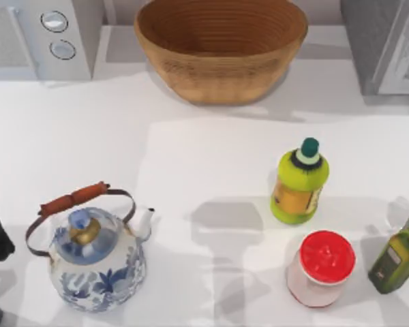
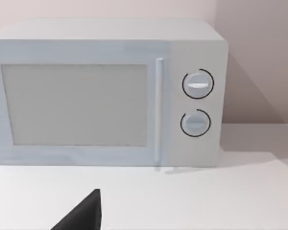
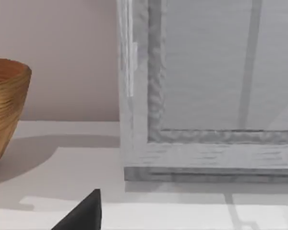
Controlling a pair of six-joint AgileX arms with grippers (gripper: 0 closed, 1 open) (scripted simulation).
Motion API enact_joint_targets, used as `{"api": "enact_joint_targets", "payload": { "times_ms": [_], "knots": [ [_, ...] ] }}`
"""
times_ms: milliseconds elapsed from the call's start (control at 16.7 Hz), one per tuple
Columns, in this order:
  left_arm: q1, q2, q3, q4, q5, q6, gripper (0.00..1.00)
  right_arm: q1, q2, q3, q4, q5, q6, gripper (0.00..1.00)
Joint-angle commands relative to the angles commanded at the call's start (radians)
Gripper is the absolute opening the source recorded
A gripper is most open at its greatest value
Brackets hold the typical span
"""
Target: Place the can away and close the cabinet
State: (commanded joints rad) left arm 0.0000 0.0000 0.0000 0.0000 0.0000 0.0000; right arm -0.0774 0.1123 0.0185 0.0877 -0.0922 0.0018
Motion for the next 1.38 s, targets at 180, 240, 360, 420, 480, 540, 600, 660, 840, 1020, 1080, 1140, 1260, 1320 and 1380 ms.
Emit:
{"api": "enact_joint_targets", "payload": {
  "times_ms": [180,240,360,420,480,540,600,660,840,1020,1080,1140,1260,1320,1380],
  "knots": [
    [0.0,0.0,0.0,0.0,0.0,0.0,1.0,-0.128,0.188,0.036,0.142,-0.131,0.002,1.0],
    [0.0,0.0,0.0,0.0,0.0,0.0,1.0,-0.18,0.268,0.053,0.201,-0.182,0.002,1.0],
    [0.0,0.0,0.0,0.0,0.0,0.0,1.0,-0.296,0.442,0.093,0.331,-0.292,0.002,1.0],
    [0.0,0.0,0.0,0.0,0.0,0.0,1.0,-0.357,0.534,0.115,0.401,-0.348,0.003,1.0],
    [0.0,0.0,0.0,0.0,0.0,0.0,1.0,-0.42,0.627,0.139,0.473,-0.406,0.003,1.0],
    [0.0,0.0,0.0,0.0,0.0,0.0,1.0,-0.483,0.72,0.163,0.546,-0.463,0.003,1.0],
    [0.0,0.0,0.0,0.0,0.0,0.0,1.0,-0.545,0.812,0.187,0.619,-0.519,0.004,1.0],
    [0.0,0.0,0.0,0.0,0.0,0.0,1.0,-0.605,0.902,0.211,0.69,-0.574,0.005,1.0],
    [0.0,0.0,0.0,0.0,0.0,0.0,1.0,-0.766,1.147,0.275,0.885,-0.724,0.01,1.0],
    [0.0,0.0,0.0,0.0,0.0,0.0,1.0,-0.881,1.331,0.322,1.029,-0.841,0.016,1.0],
    [0.0,0.0,0.0,0.0,0.0,0.0,1.0,-0.907,1.373,0.333,1.062,-0.871,0.017,1.0],
    [0.0,0.0,0.0,0.0,0.0,0.0,1.0,-0.927,1.405,0.341,1.087,-0.894,0.019,1.0],
    [0.0,0.0,0.0,0.0,0.0,0.0,1.0,-0.947,1.438,0.349,1.112,-0.919,0.02,1.0],
    [0.0,0.0,0.0,0.0,0.0,0.0,1.0,-0.948,1.439,0.349,1.113,-0.92,0.02,1.0],
    [0.0,0.0,0.0,0.0,0.0,0.0,1.0,-0.948,1.439,0.349,1.113,-0.92,0.02,1.0]
  ]
}}
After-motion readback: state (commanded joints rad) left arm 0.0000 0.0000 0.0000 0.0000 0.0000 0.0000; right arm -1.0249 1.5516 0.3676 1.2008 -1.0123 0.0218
